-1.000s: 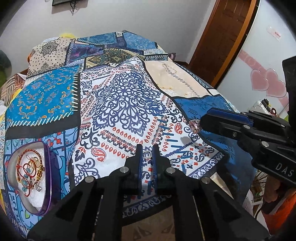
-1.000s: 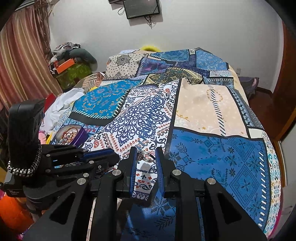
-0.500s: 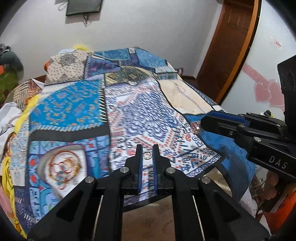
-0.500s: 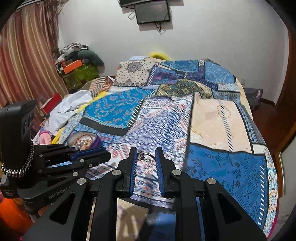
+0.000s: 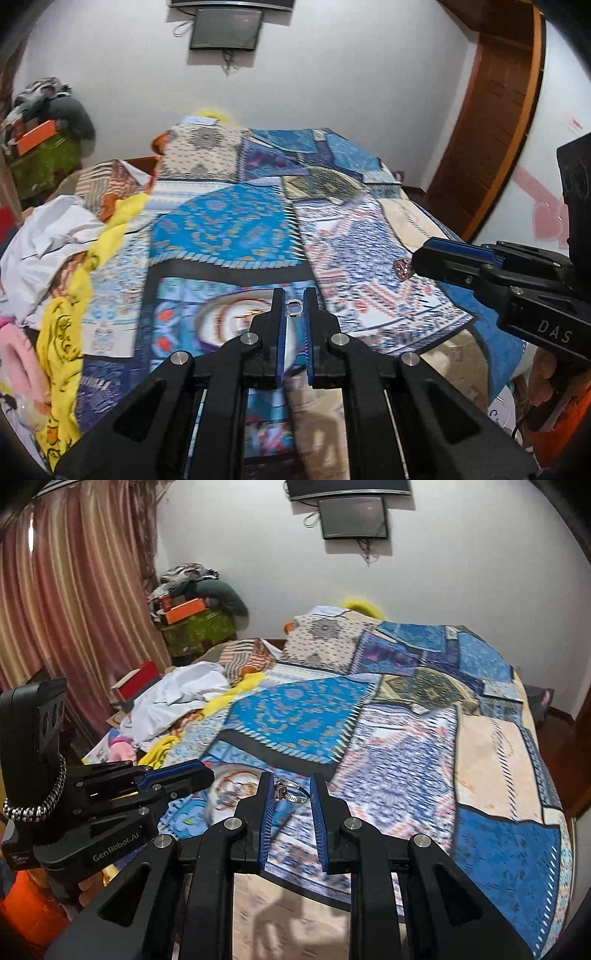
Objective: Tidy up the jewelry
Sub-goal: 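Carry both rings to the heart tin and release them inside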
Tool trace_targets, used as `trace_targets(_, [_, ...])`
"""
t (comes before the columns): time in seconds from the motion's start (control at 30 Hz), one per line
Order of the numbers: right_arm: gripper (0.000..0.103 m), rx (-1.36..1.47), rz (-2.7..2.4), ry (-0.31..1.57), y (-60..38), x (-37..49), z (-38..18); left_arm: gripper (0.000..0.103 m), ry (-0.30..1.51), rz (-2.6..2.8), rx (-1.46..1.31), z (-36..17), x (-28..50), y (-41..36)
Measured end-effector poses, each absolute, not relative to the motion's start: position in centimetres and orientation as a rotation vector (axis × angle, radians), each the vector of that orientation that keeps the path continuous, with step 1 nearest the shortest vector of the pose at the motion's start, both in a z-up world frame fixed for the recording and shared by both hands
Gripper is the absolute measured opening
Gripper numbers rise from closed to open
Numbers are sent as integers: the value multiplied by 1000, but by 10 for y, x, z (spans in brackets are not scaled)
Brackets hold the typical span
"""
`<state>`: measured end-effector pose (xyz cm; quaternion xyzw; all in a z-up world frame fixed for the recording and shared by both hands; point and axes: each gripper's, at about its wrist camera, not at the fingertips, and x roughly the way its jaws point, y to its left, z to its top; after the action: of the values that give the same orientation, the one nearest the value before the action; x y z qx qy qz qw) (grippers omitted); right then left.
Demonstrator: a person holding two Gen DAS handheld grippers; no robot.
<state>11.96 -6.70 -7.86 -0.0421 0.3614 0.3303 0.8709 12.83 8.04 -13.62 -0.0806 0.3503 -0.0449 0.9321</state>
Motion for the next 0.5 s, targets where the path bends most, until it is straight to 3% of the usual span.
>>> trace_targets(0.5, [18, -155, 782, 863, -5, 132, -119, 7, 760, -81, -240, -166, 141, 117])
